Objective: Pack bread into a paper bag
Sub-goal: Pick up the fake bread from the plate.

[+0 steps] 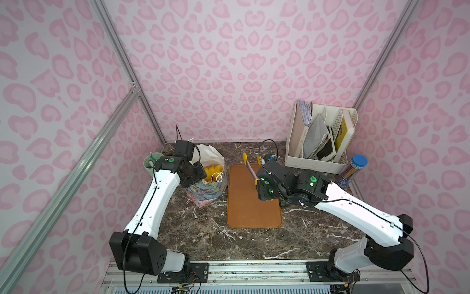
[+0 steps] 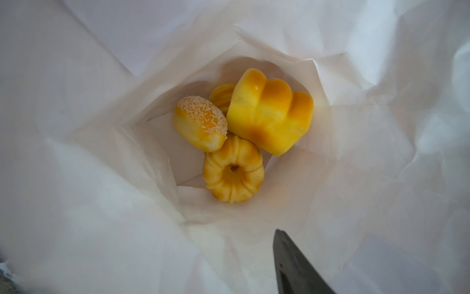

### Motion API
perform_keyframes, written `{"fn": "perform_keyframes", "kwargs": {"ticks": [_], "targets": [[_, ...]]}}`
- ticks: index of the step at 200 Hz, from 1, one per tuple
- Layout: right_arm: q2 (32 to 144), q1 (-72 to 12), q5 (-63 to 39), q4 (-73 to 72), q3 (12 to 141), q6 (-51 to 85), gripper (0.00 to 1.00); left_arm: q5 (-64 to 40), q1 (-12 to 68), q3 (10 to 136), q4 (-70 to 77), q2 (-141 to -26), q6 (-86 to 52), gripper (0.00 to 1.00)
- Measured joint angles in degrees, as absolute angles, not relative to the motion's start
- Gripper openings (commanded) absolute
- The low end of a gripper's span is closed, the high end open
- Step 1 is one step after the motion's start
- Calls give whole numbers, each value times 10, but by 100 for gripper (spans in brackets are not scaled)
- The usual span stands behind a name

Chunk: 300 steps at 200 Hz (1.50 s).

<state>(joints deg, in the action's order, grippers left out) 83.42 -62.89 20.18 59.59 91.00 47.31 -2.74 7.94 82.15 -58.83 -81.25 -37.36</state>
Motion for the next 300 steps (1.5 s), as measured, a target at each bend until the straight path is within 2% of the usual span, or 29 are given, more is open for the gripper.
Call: {"fn": "perform_keyframes", "kwargs": {"ticks": [53, 105, 211, 300], "targets": [[796, -603, 168, 539, 771, 510, 60, -29, 79, 825, -590, -815, -373, 58], [782, -591, 145, 517, 719, 527, 64, -29, 79, 825, -590, -810, -373, 58], [798, -559, 128, 509, 704, 537, 64, -25, 81, 824, -592, -810, -373, 58], [874, -512, 104, 493, 735, 500, 65, -25, 81, 824, -592, -827, -373, 58]]}}
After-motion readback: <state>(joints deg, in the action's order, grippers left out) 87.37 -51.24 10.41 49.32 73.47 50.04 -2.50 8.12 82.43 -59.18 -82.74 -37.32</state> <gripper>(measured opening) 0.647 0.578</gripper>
